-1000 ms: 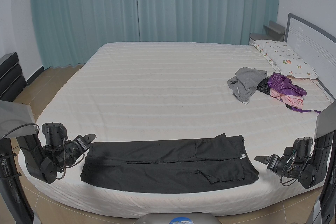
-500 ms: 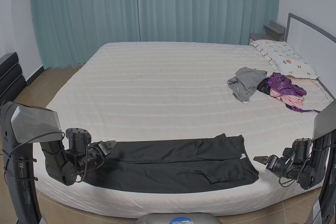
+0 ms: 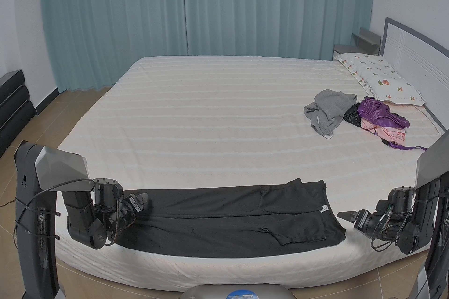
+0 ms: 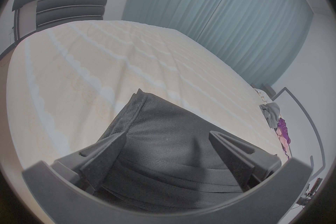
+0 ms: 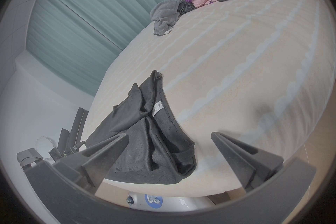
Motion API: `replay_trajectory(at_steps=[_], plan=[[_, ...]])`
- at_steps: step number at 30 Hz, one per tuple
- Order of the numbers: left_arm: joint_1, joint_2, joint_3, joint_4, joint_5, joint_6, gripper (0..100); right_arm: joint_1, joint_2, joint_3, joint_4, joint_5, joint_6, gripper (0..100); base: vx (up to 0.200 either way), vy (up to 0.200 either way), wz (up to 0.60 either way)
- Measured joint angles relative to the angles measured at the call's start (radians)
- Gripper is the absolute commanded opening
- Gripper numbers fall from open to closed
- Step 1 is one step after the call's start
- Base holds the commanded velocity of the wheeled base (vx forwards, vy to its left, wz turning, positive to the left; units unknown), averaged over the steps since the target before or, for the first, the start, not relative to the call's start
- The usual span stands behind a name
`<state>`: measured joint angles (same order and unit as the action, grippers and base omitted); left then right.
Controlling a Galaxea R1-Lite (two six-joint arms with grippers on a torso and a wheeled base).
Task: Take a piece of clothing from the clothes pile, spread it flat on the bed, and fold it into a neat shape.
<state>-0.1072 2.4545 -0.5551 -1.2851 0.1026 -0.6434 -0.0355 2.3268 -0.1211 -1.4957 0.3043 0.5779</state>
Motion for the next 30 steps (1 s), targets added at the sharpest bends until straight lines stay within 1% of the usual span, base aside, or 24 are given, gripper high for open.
replay_trajectory(at_steps=[6, 12, 17, 20, 25, 27, 30], plan=[[0.004, 0.0, 0.002, -0.003, 0.0, -0.015, 100, 0.001, 0.001, -0.002, -0.002, 0.0, 0.0, 100, 0.0, 0.0, 0.0], [0.027, -0.08, 0.019, -0.001, -0.016, -0.104, 100, 0.001, -0.01, -0.003, -0.051, 0.001, 0.001, 100, 0.0, 0.0, 0.0], [0.064, -0.147, 0.039, 0.0, -0.097, -0.166, 100, 0.016, -0.02, -0.031, -0.056, -0.003, 0.0, 100, 0.0, 0.0, 0.0], [0.085, -0.17, 0.044, 0.001, -0.146, -0.206, 100, 0.043, -0.025, -0.088, -0.053, -0.007, -0.002, 100, 0.0, 0.0, 0.0], [0.109, -0.183, 0.047, 0.002, -0.194, -0.245, 100, 0.106, -0.027, -0.221, 0.04, -0.009, -0.007, 100, 0.0, 0.0, 0.0], [0.114, -0.183, 0.048, 0.001, -0.205, -0.251, 100, 0.129, -0.023, -0.289, 0.106, -0.01, -0.009, 100, 0.0, 0.0, 0.0], [0.12, -0.178, 0.049, 0.0, -0.215, -0.259, 100, 0.16, -0.013, -0.419, 0.248, -0.01, -0.021, 100, 0.0, 0.0, 0.0]])
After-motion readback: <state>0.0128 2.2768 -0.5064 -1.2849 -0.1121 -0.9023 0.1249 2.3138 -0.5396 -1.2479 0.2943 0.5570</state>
